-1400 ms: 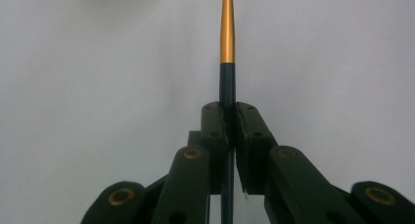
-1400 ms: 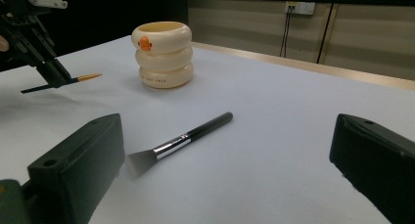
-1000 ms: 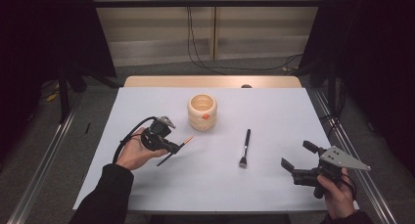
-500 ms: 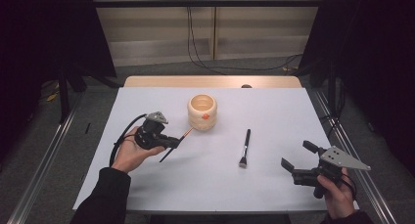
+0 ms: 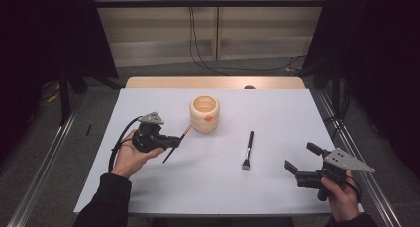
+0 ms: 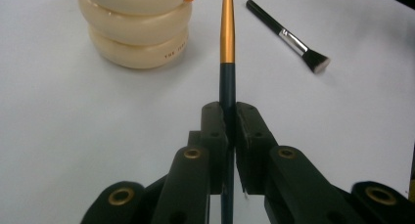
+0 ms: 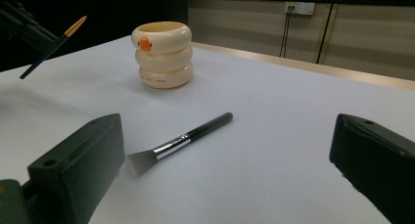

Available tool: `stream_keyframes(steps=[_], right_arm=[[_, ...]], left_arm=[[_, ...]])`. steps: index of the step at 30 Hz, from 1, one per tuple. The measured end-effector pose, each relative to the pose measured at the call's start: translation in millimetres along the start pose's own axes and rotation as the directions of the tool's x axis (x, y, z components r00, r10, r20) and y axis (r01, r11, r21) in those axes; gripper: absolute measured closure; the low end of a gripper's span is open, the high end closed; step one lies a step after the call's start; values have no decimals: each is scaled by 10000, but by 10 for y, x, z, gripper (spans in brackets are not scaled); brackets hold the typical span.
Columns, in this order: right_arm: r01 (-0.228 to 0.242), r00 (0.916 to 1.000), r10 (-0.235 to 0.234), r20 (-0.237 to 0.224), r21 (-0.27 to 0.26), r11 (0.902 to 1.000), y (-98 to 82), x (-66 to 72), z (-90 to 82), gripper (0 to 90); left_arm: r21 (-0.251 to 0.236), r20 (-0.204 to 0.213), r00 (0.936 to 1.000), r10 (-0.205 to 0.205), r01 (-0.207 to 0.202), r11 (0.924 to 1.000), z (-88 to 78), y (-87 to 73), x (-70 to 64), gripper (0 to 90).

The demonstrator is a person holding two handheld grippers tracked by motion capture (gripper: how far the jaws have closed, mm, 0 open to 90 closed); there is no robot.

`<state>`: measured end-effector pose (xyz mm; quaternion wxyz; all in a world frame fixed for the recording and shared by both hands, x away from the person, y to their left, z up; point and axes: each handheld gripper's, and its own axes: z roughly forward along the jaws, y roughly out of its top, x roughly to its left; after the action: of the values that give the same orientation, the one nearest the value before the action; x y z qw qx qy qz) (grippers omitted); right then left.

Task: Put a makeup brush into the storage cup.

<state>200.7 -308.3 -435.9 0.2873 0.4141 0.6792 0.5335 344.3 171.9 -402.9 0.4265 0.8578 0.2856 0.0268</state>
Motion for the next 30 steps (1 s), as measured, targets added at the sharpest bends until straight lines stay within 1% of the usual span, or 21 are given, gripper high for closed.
stream_keyframes(steps=[2, 3, 4, 5, 7, 9, 11, 12, 15, 17, 19, 20, 22, 23, 24, 25, 26, 27, 28, 29, 30], right_arm=[[-17, 10000, 17, -10, 7, 10000, 0, 2, 0, 0], [-21, 10000, 21, -15, 7, 10000, 0, 2, 0, 0], [-21, 10000, 21, -15, 7, 10000, 0, 2, 0, 0], [-17, 10000, 17, -11, 11, 10000, -1, 2, 0, 0], [39, 10000, -39, -18, -6, 10000, 0, -2, -2, 0], [48, 10000, -48, -13, -13, 10000, 1, -5, -1, 0], [-17, 10000, 17, -6, 10, 10000, 0, 1, 0, 0], [9, 10000, -9, -3, -4, 10000, 0, 1, -1, 0], [-6, 10000, 6, -8, 10, 10000, -1, 2, 0, 0], [67, 10000, -67, -6, -6, 10000, 0, -5, 0, 0], [67, 10000, -67, -7, -8, 10000, 0, -6, -1, 0], [58, 10000, -58, -10, -4, 10000, 0, -5, -1, 0], [48, 10000, -49, -17, -6, 10000, 1, -3, -1, 0], [-36, 10000, 36, -43, -47, 10000, 2, 5, 2, 0], [-58, 10000, 57, -62, -27, 10000, 3, 6, 0, 0], [-57, 9999, 57, -84, -30, 10000, 2, 9, 0, 0], [-46, 10000, 46, -66, -61, 10000, 2, 10, 0, 0], [-46, 10000, 46, -66, -61, 10000, 2, 10, 0, 0], [-33, 10000, 32, -76, -84, 10000, 1, 8, 1, 0], [-29, 10000, 29, -32, -140, 9999, 0, 5, 3, 0], [-29, 10000, 29, -32, -140, 9999, 0, 5, 3, 0]], left_arm=[[-382, -167, 9999, -2, -5, 9993, -5, -7, -20, 835], [-382, -167, 9999, -2, -5, 9993, -5, -7, -20, 836], [-576, -272, 9996, -13, -2, 9983, -10, -9, -16, 836], [-614, -269, 9996, -65, 49, 9981, -24, -5, -9, 835], [-1155, -441, 9987, -266, 214, 9931, -52, -8, -2, 835], [-1502, -532, 9981, -312, 229, 9884, -78, -10, -2, 835], [-1635, -594, 9978, -288, 187, 9864, -91, -10, -4, 835], [-2032, -551, 9979, -346, 227, 9789, -117, -11, -9, 835], [-2421, -788, 9965, -271, 72, 9702, -158, -8, -45, 835], [-2832, -771, 9968, -200, -26, 9590, -190, -3, -64, 835], [-2907, -855, 9961, -204, -54, 9568, -205, 2, -69, 835], [-3065, -690, 9972, -283, 58, 9519, -213, 3, -72, 835], [-3289, -879, 9958, -263, -41, 9444, -226, 4, -97, 835], [-3550, -916, 9956, -182, -156, 9348, -242, 3, -111, 835], [-3729, -870, 9961, -174, -163, 9277, -250, 4, -119, 835], [-3729, -870, 9961, -174, -163, 9277, -250, 4, -119, 835], [-4026, -1392, 9901, -190, -391, 9145, -294, 0, -165, 835], [-4026, -1392, 9901, -190, -391, 9145, -294, 0, -165, 835], [-4190, -1112, 9938, -85, -391, 9071, -306, 0, -166, 835], [-4331, -1324, 9910, -184, -411, 9004, -342, -1, -209, 835], [-4331, -1324, 9910, -184, -411, 9004, -342, -1, -209, 835]])
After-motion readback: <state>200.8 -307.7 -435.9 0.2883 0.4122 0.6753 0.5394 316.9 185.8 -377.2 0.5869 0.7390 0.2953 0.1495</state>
